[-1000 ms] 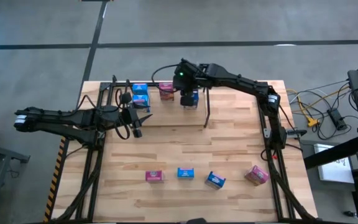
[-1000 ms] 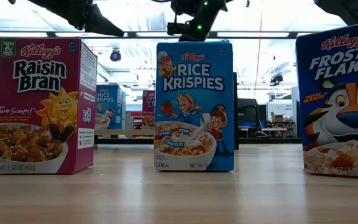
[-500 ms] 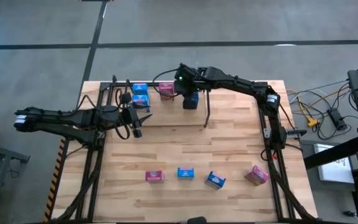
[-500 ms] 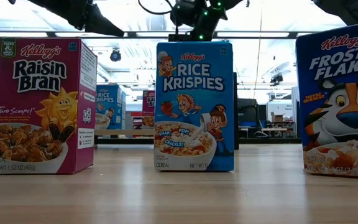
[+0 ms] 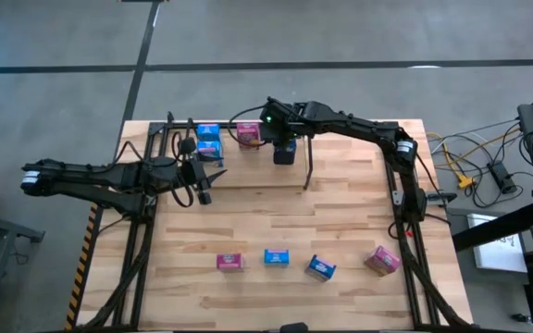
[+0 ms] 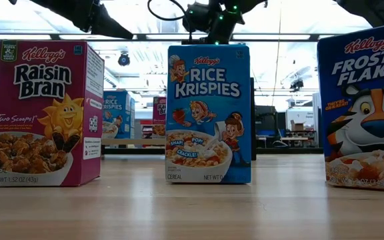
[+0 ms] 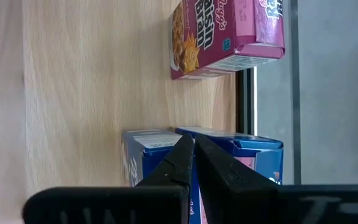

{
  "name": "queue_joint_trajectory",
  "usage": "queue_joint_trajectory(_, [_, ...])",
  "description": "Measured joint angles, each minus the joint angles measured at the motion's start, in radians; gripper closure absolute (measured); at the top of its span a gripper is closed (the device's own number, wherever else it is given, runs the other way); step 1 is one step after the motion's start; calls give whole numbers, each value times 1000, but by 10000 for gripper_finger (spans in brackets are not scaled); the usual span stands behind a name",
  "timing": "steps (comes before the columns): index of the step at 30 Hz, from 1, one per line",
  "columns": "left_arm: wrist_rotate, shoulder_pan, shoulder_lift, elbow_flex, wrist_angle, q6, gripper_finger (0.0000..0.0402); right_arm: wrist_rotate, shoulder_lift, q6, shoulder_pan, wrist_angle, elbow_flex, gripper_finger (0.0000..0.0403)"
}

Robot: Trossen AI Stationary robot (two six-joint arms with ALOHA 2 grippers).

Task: Stack cereal on shelf
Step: Put the top blue cereal box on the shelf aligned with the blue cereal box, then put the right violet cereal box on the shelf aligned with the violet cereal box

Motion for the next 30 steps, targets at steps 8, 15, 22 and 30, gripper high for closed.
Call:
queue_joint_trajectory(8, [0, 0, 0, 0, 0, 0, 261, 0, 0, 11, 0, -3, 6, 394])
queue_joint_trajectory(15, [0, 0, 0, 0, 0, 0, 261, 0, 0, 51, 15, -31, 84, 394])
queue_joint_trajectory(22, [0, 0, 0, 0, 0, 0, 261, -47, -5, 183, 95, -145, 166, 394])
queue_joint_trajectory(30, [3, -1, 0, 0, -2, -32, 261, -114, -5, 339, 260, -279, 180, 394])
